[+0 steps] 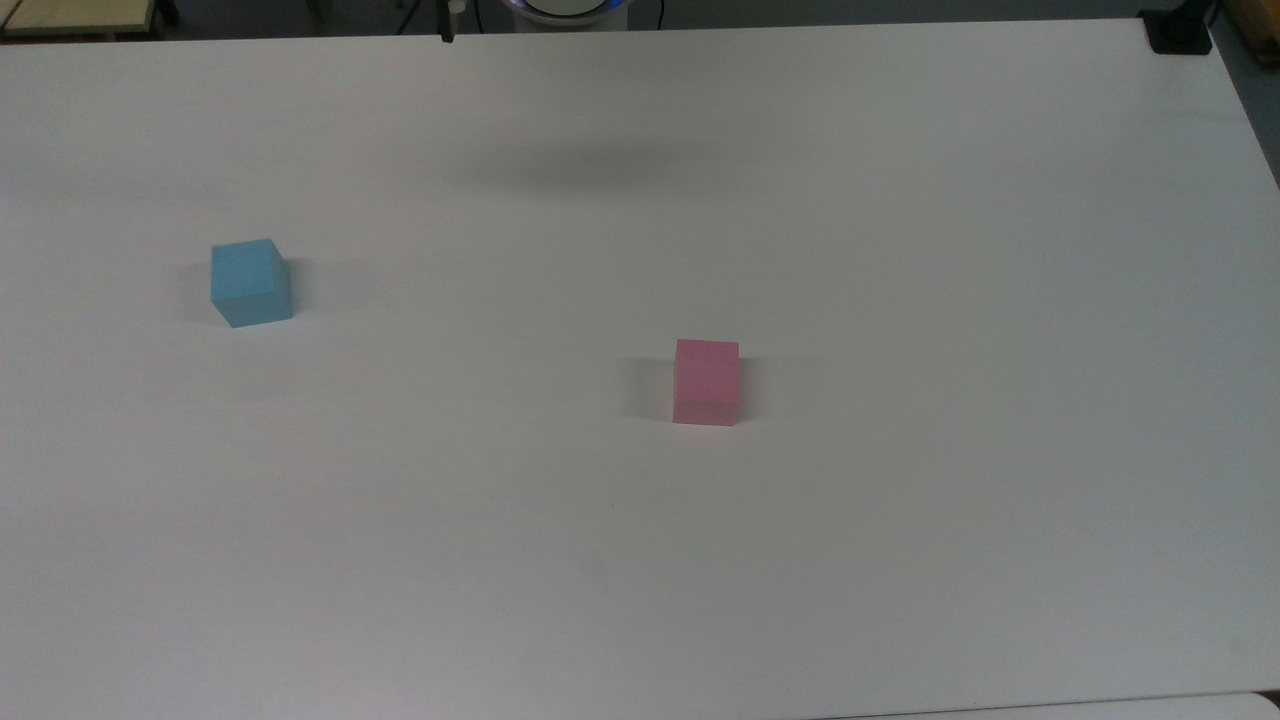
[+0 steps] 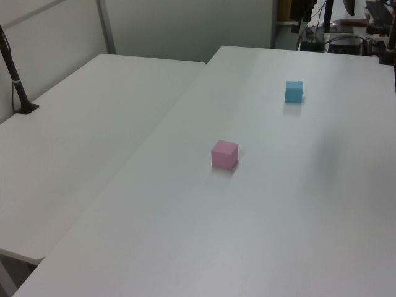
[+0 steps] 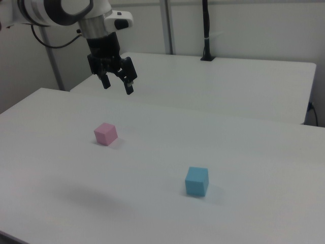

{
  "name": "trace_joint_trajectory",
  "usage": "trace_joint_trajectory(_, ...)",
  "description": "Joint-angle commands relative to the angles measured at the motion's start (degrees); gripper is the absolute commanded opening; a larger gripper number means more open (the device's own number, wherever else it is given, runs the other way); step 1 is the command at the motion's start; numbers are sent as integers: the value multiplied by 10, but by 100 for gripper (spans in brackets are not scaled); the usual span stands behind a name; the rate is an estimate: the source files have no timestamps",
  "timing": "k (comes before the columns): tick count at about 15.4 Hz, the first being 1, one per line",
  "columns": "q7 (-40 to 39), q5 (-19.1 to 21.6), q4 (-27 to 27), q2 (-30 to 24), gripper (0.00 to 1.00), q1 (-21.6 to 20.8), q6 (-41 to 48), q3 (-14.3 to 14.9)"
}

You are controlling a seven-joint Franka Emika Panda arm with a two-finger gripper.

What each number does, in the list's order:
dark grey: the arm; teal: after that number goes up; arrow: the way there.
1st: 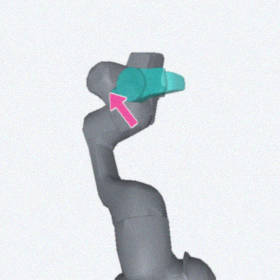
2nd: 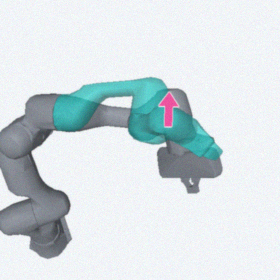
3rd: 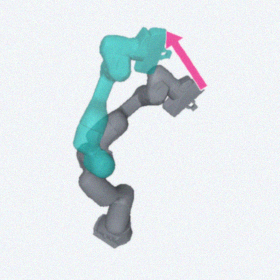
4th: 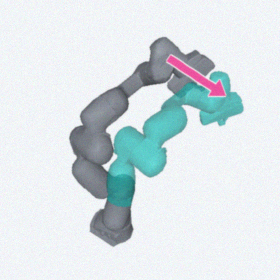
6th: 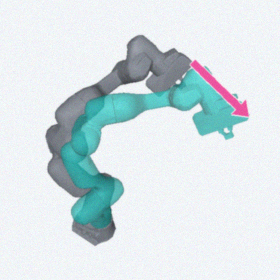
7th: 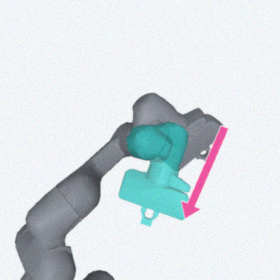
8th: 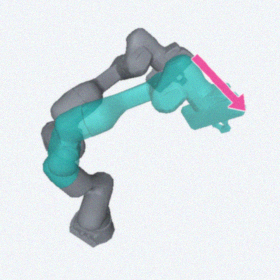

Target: Put blue cube on pink cube

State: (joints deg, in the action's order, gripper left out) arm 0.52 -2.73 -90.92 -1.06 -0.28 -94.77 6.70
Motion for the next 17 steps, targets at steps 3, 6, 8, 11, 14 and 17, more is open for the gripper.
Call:
trace_joint_trajectory(3,-19,11,-2,-5,100,-9,13,9)
trace_joint_trajectory(6,-17,11,-2,-6,100,-9,14,9)
trace_joint_trajectory(8,-14,11,-2,-6,100,-10,14,9)
trace_joint_trajectory(11,-13,10,-2,-6,100,-9,13,10)
trace_joint_trajectory(14,-14,7,-1,-6,100,-9,13,10)
trace_joint_trajectory(17,-14,9,7,-5,100,-7,13,9)
